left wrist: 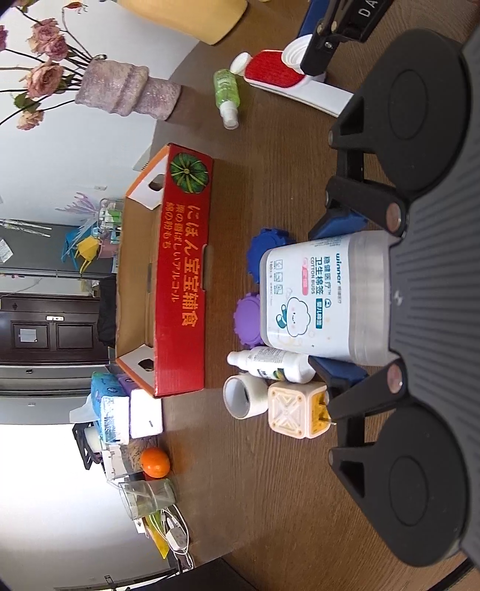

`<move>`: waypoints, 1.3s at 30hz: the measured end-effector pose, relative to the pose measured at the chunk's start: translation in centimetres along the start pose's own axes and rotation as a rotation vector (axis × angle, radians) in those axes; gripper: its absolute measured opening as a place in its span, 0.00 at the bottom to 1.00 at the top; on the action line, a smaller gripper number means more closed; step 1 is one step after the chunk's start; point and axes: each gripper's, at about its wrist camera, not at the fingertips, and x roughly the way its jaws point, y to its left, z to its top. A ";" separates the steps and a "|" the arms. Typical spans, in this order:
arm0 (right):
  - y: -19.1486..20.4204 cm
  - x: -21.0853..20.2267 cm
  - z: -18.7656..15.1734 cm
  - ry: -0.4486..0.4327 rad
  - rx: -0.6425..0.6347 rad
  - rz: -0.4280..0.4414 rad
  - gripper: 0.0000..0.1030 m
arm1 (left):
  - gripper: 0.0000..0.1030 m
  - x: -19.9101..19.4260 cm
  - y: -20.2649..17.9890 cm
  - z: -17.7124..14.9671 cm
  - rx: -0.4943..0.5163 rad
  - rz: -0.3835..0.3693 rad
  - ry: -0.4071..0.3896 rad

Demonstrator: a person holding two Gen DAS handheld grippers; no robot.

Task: Organize rigid objects
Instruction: 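Carry the cotton-bud box with the left tool while the right tool carries the cap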

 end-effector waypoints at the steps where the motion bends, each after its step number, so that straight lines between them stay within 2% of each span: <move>1: 0.2 -0.1 0.2 -0.005 -0.003 0.002 0.38 | 0.64 -0.3 0.1 0.2 -0.004 -0.005 -0.008; 17: 3.7 -0.3 4.7 -0.103 -0.039 0.018 0.38 | 0.64 -2.4 1.9 4.9 -0.027 -0.023 -0.141; 28: 5.2 1.3 8.5 -0.153 -0.039 0.028 0.38 | 0.64 -1.2 2.0 8.8 -0.028 -0.029 -0.207; 39: 6.5 4.2 12.1 -0.201 -0.059 0.041 0.38 | 0.64 1.4 2.1 12.1 -0.043 -0.015 -0.231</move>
